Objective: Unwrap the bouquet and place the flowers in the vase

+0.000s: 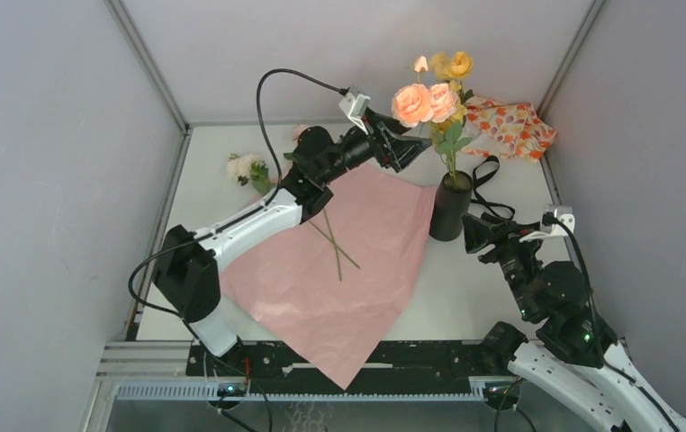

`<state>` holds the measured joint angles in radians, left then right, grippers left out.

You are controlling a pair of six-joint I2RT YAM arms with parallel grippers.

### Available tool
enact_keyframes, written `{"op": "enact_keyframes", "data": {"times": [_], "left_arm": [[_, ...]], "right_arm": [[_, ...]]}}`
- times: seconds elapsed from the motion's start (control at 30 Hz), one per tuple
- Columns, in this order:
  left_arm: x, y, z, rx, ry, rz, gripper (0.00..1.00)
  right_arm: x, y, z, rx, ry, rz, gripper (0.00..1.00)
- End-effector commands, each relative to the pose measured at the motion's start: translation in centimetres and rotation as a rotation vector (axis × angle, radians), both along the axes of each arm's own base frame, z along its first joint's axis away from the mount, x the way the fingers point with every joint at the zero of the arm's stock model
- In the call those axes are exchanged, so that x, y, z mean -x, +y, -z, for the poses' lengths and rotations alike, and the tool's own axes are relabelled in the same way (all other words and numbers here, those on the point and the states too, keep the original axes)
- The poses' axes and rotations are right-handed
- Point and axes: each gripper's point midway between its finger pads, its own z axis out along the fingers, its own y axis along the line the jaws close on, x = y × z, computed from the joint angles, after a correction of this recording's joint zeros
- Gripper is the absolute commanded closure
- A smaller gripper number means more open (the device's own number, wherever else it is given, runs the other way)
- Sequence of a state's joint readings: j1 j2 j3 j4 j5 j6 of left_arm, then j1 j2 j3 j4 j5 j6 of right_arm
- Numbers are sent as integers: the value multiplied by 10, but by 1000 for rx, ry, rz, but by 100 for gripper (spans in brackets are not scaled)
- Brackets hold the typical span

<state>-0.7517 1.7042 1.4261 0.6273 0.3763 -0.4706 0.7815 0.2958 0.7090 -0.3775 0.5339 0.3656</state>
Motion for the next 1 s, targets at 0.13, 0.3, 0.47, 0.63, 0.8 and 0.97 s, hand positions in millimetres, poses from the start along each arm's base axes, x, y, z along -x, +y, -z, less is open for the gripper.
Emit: {"op": "enact_keyframes", "data": {"times": [0.13, 0.3, 0.47, 0.63, 0.8, 0.97], "left_arm": [[24, 34, 16, -71, -2, -60, 19], [38, 71, 45, -111, 76, -158, 19], [57, 136, 26, -132, 74, -356, 19], [62, 225, 5, -115, 97, -702, 18], [80, 304, -5, -80, 143, -963, 18], [103, 375, -1, 10, 242, -1211, 16]], "right_arm": [[-3, 17, -17, -17, -36, -59, 37], [-5, 28, -26, -8, -51, -103, 36], [-7, 62, -43, 22, -64, -230, 36], [-10, 128, -52, 131, -58, -380, 36], [-5, 216, -33, 298, 13, -547, 35], [-11, 288, 24, 392, 245, -692, 35]]}}
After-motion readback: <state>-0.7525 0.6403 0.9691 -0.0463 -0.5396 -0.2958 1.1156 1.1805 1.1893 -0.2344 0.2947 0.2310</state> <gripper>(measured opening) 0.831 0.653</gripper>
